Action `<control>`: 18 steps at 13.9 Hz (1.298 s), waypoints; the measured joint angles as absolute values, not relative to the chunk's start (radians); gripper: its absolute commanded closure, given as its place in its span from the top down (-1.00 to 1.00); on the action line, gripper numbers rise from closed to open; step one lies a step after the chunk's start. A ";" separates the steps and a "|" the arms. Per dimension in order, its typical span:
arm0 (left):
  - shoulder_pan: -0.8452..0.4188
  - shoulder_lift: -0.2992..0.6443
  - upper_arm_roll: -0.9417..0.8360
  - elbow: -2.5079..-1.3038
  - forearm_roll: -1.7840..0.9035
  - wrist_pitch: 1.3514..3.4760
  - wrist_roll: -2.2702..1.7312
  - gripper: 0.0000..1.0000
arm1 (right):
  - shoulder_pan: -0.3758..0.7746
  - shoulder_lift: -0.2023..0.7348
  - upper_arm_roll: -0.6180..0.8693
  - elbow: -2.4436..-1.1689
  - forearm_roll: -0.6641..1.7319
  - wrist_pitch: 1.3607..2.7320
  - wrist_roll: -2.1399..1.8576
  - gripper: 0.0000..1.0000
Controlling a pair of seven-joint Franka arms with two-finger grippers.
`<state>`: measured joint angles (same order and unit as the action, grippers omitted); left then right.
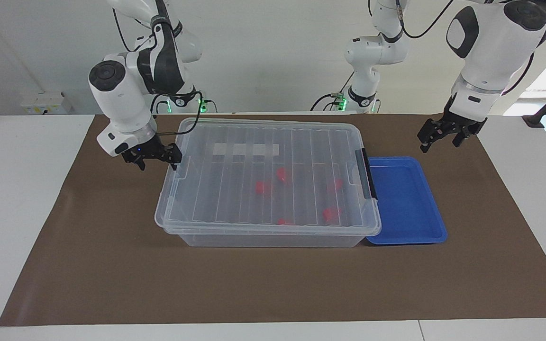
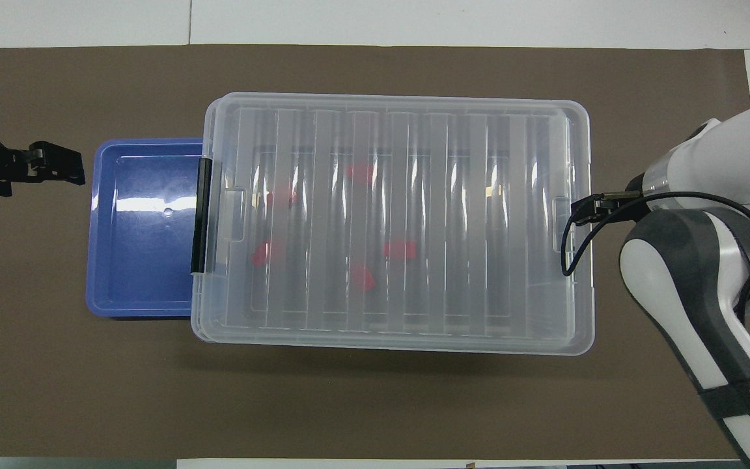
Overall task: Place red block in blue tray from box
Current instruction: 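Push the clear lid away from the tray with the right gripper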
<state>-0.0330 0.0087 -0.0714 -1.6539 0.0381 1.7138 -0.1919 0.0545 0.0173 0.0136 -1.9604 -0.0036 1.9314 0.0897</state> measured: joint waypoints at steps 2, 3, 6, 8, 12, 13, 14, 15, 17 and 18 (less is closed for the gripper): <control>-0.033 0.009 -0.071 -1.654 0.038 1.714 -0.192 1.00 | 0.051 0.016 -0.017 -1.961 -0.004 1.931 0.048 1.00; -0.033 0.009 -0.071 -1.654 0.038 1.714 -0.192 1.00 | 0.048 0.016 -0.030 -1.961 -0.004 1.932 0.028 1.00; -0.033 0.009 -0.073 -1.654 0.038 1.714 -0.192 1.00 | 0.046 0.016 -0.071 -1.961 -0.004 1.933 -0.037 1.00; -0.033 0.009 -0.072 -1.654 0.038 1.711 -0.192 1.00 | 0.046 0.016 -0.098 -1.961 -0.004 1.941 -0.077 1.00; -0.033 0.008 -0.076 -1.654 0.038 1.696 -0.192 1.00 | 0.045 0.016 -0.124 -1.961 -0.013 1.951 -0.119 1.00; -0.034 0.008 -0.078 -1.655 0.038 1.698 -0.192 1.00 | 0.045 0.016 -0.131 -1.961 -0.015 1.953 -0.131 1.00; -0.038 0.008 -0.082 -1.658 0.038 1.705 -0.192 1.00 | 0.046 0.016 -0.139 -1.961 -0.016 1.954 -0.142 1.00; -0.046 0.007 -0.084 -1.666 0.038 1.720 -0.192 1.00 | 0.045 0.016 -0.147 -1.961 -0.017 1.954 -0.154 1.00; -0.072 0.000 -0.088 -1.695 0.038 1.748 -0.193 1.00 | 0.045 0.016 -0.165 -1.961 -0.017 1.956 -0.180 1.00; -0.087 -0.004 -0.089 -1.709 0.038 1.759 -0.193 1.00 | 0.045 0.016 -0.173 -1.961 -0.017 1.956 -0.189 1.00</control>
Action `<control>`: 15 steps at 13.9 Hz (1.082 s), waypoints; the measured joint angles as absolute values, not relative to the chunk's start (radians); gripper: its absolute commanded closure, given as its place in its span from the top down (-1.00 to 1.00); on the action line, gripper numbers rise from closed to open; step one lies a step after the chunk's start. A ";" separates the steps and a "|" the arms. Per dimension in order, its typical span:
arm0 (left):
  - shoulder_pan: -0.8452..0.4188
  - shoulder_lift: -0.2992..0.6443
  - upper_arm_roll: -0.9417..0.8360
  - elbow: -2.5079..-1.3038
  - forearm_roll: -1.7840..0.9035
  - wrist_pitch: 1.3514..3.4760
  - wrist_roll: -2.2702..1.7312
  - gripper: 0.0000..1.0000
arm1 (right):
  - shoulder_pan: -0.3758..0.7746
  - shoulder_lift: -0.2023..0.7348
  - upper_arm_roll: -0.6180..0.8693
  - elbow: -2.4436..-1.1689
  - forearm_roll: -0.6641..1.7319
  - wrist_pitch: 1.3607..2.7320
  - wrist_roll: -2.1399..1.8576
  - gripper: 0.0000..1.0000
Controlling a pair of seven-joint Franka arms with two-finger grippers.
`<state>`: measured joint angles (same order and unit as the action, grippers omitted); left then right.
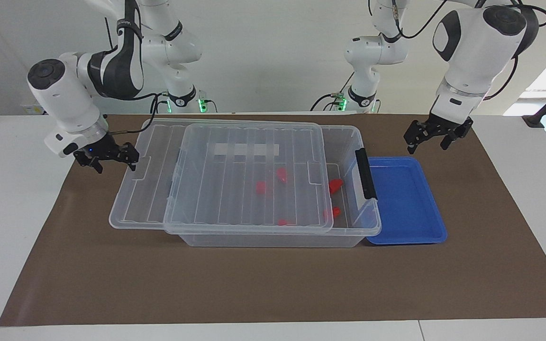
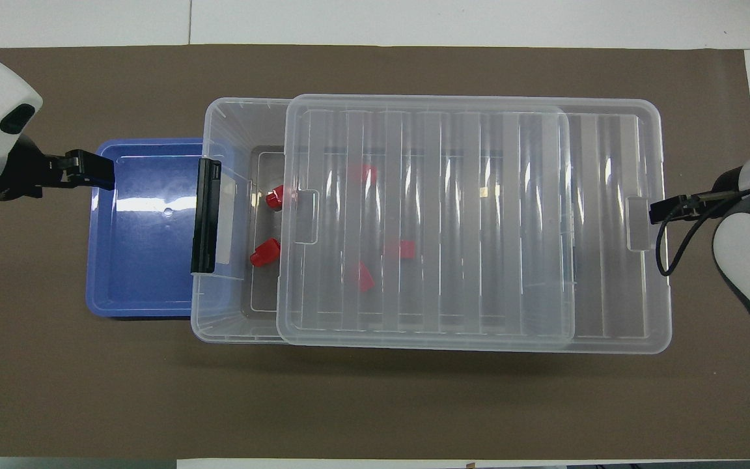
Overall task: Place red block in blue tray from box
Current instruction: 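Push the clear lid away from the tray with the right gripper, then reach the left gripper into the open box toward a red block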
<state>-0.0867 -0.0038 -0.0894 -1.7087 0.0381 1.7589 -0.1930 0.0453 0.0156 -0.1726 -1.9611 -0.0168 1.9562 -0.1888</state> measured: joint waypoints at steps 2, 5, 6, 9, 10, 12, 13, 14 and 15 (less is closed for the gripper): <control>-0.116 -0.008 -0.091 -1.734 0.038 1.786 -0.195 1.00 | 0.045 0.015 -0.187 -1.960 -0.023 1.959 -0.207 1.00; -0.172 -0.011 -0.092 -1.769 0.038 1.826 -0.250 1.00 | 0.044 0.015 -0.223 -1.959 -0.029 1.964 -0.267 1.00; -0.195 -0.012 -0.093 -1.781 0.038 1.839 -0.280 1.00 | 0.044 0.015 -0.236 -1.958 -0.029 1.964 -0.285 1.00; -0.278 -0.011 -0.095 -1.822 0.038 1.876 -0.378 1.00 | 0.044 0.015 -0.263 -1.958 -0.030 1.965 -0.324 1.00; -0.305 -0.011 -0.096 -1.841 0.038 1.896 -0.409 1.00 | 0.044 0.015 -0.268 -1.958 -0.030 1.965 -0.332 1.00; -0.357 -0.009 -0.097 -1.887 0.038 1.941 -0.456 1.00 | 0.044 0.015 -0.280 -1.958 -0.030 1.965 -0.344 1.00; -0.382 -0.006 -0.098 -1.910 0.038 1.961 -0.467 1.00 | 0.044 0.015 -0.287 -1.958 -0.030 1.965 -0.351 1.00; -0.405 0.000 -0.098 -1.931 0.038 1.987 -0.473 1.00 | 0.044 0.015 -0.294 -1.958 -0.030 1.966 -0.364 1.00; -0.420 0.009 -0.098 -1.948 0.038 2.015 -0.476 1.00 | 0.044 0.015 -0.300 -1.958 -0.030 1.967 -0.374 1.00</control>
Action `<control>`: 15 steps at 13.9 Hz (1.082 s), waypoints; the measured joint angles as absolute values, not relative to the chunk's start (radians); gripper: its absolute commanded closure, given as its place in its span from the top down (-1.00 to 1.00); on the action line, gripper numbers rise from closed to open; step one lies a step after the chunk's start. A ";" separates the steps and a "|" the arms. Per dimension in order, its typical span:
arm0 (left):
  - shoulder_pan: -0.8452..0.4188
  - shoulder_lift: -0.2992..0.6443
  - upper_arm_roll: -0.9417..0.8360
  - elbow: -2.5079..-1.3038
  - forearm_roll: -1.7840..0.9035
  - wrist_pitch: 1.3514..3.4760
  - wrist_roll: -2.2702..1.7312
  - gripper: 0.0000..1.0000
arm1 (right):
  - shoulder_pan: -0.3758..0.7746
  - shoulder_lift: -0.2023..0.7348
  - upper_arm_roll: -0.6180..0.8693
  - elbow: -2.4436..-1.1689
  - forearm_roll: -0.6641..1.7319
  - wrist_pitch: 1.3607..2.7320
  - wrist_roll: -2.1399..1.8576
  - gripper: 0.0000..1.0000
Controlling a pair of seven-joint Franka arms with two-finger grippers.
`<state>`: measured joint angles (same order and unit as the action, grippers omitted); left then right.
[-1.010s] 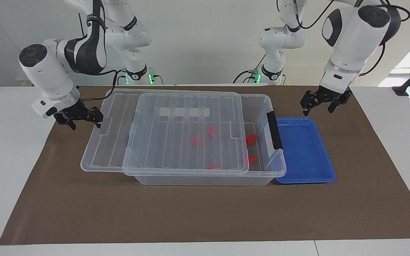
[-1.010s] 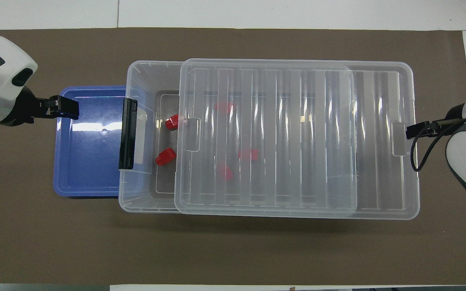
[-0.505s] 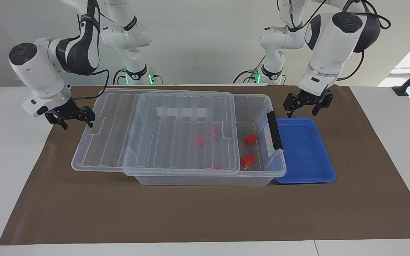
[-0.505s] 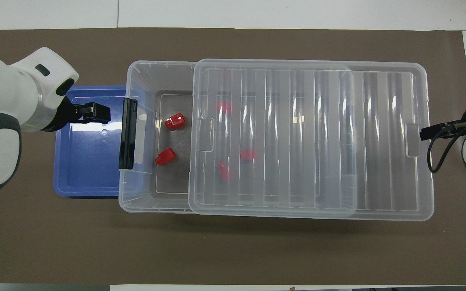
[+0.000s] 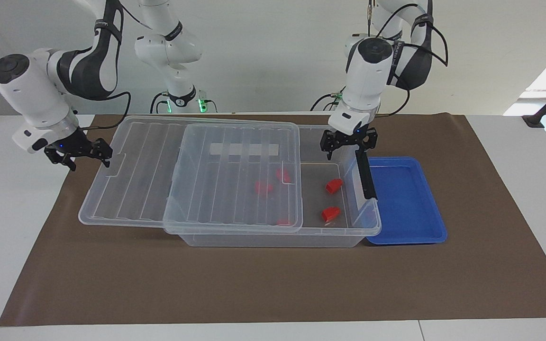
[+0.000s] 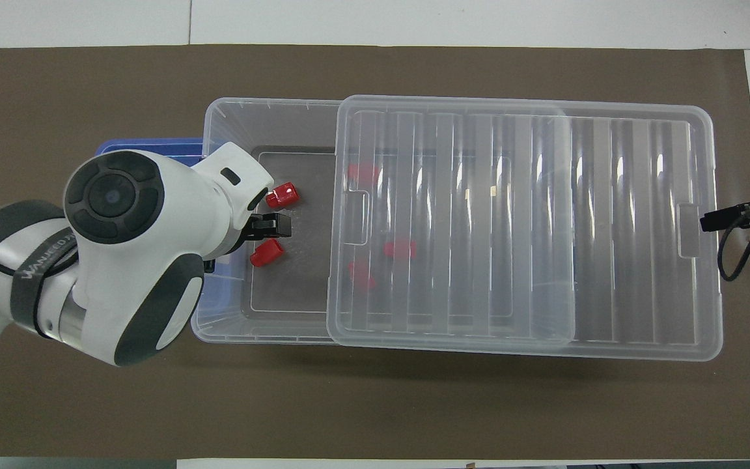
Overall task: Place red block in blue tray from box
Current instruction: 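Reach the left gripper into the open box toward a red block, then lower the left gripper and grasp a red block inside the box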
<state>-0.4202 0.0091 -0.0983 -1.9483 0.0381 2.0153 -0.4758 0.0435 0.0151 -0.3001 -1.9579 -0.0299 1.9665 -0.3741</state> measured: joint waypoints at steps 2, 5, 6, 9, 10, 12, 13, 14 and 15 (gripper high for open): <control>-0.431 0.031 -0.098 -1.973 0.038 2.065 -0.476 0.98 | 0.043 0.015 -0.308 -1.958 -0.030 1.967 -0.383 1.00; -0.441 0.052 -0.098 -2.005 0.038 2.112 -0.471 0.90 | 0.044 0.015 -0.309 -1.958 -0.030 1.968 -0.383 1.00; -0.446 0.054 -0.099 -2.017 0.038 2.132 -0.462 0.90 | 0.044 0.015 -0.309 -1.958 -0.030 1.968 -0.383 1.00; -0.453 0.054 -0.097 -2.041 0.038 2.207 -0.306 0.99 | 0.044 0.015 -0.309 -1.947 -0.031 1.967 -0.383 1.00; -0.452 0.054 -0.095 -2.050 0.038 2.243 -0.214 0.99 | 0.045 0.015 -0.308 -1.938 -0.031 1.962 -0.383 1.00; -0.452 0.054 -0.091 -2.080 0.038 2.325 -0.074 1.00 | 0.048 0.018 -0.306 -1.907 -0.031 1.927 -0.383 1.00; -0.452 0.055 -0.090 -2.098 0.038 2.351 -0.035 1.00 | 0.050 0.021 -0.304 -1.886 -0.031 1.904 -0.383 1.00; -0.452 0.057 -0.090 -2.114 0.038 2.362 -0.001 1.00 | 0.054 0.023 -0.301 -1.867 -0.031 1.886 -0.383 1.00; -0.452 0.060 -0.090 -2.124 0.038 2.363 0.038 1.00 | 0.058 0.024 -0.296 -1.854 -0.031 1.873 -0.383 1.00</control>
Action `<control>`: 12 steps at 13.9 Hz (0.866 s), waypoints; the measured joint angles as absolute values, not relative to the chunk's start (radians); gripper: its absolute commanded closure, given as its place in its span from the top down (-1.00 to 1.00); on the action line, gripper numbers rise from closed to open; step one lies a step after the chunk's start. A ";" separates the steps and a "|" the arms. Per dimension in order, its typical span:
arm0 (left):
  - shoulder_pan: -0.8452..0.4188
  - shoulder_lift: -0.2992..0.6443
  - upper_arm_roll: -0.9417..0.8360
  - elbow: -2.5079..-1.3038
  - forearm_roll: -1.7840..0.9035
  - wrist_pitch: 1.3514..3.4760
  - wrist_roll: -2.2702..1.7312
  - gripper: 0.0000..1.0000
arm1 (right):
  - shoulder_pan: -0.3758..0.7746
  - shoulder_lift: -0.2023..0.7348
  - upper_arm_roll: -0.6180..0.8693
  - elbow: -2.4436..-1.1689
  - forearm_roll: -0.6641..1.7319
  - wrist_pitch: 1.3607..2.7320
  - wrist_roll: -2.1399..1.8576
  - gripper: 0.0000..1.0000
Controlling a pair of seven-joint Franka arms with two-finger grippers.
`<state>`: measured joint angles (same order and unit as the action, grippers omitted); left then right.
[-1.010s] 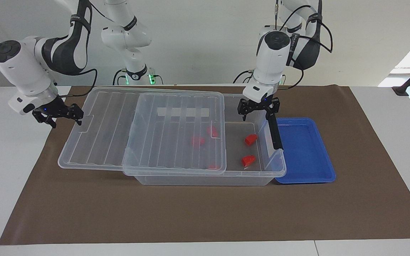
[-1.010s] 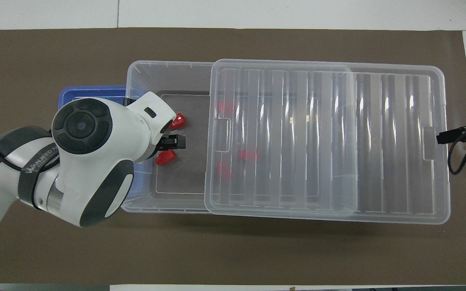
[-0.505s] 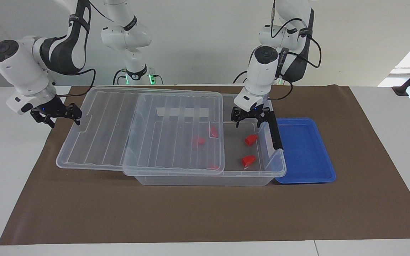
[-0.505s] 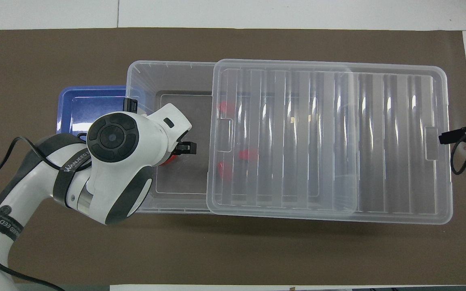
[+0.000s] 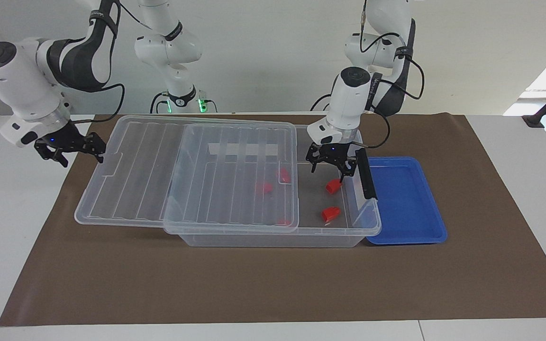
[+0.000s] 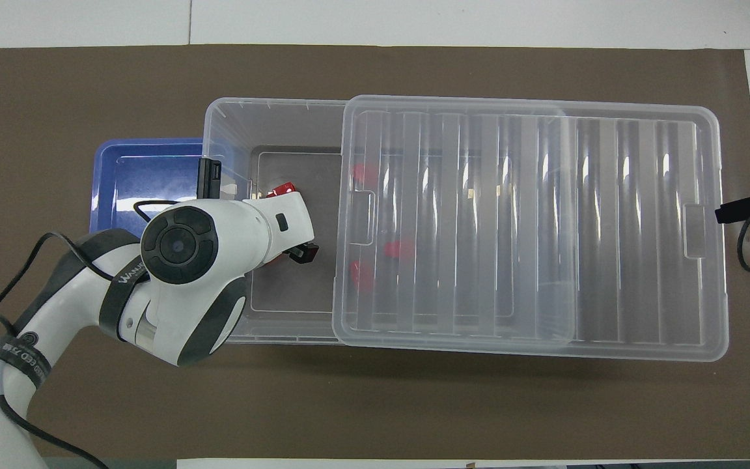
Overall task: Place red block in blue tray from box
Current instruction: 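Lower the left gripper and grasp a red block inside the box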
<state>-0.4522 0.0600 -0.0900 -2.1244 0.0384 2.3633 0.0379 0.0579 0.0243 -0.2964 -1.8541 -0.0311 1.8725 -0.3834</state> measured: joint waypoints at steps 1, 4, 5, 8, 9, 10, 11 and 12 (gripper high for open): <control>-0.452 0.063 -0.090 -2.131 0.038 2.362 0.079 1.00 | 0.060 0.025 -0.292 -1.841 -0.031 1.856 -0.383 1.00; -0.452 0.071 -0.089 -2.143 0.038 2.339 0.183 1.00 | 0.060 0.024 -0.272 -1.780 -0.031 1.772 -0.373 1.00; -0.452 0.075 -0.089 -2.145 0.038 2.322 0.201 1.00 | 0.060 0.024 -0.261 -1.754 -0.031 1.737 -0.361 1.00; -0.452 0.098 -0.089 -2.149 0.038 2.301 0.232 1.00 | 0.061 0.021 -0.224 -1.688 -0.031 1.637 -0.338 1.00; -0.452 0.106 -0.089 -2.149 0.038 2.301 0.256 1.00 | 0.061 0.019 -0.213 -1.676 -0.031 1.613 -0.326 1.00; -0.452 0.117 -0.087 -2.149 0.039 2.301 0.314 1.00 | 0.062 0.014 -0.195 -1.668 -0.031 1.586 -0.287 1.00; -0.452 0.121 -0.086 -2.149 0.039 2.301 0.358 1.00 | 0.062 0.012 -0.190 -1.668 -0.031 1.569 -0.261 1.00; -0.452 0.125 -0.086 -2.150 0.039 2.301 0.389 1.00 | 0.062 0.012 -0.189 -1.668 -0.031 1.562 -0.252 1.00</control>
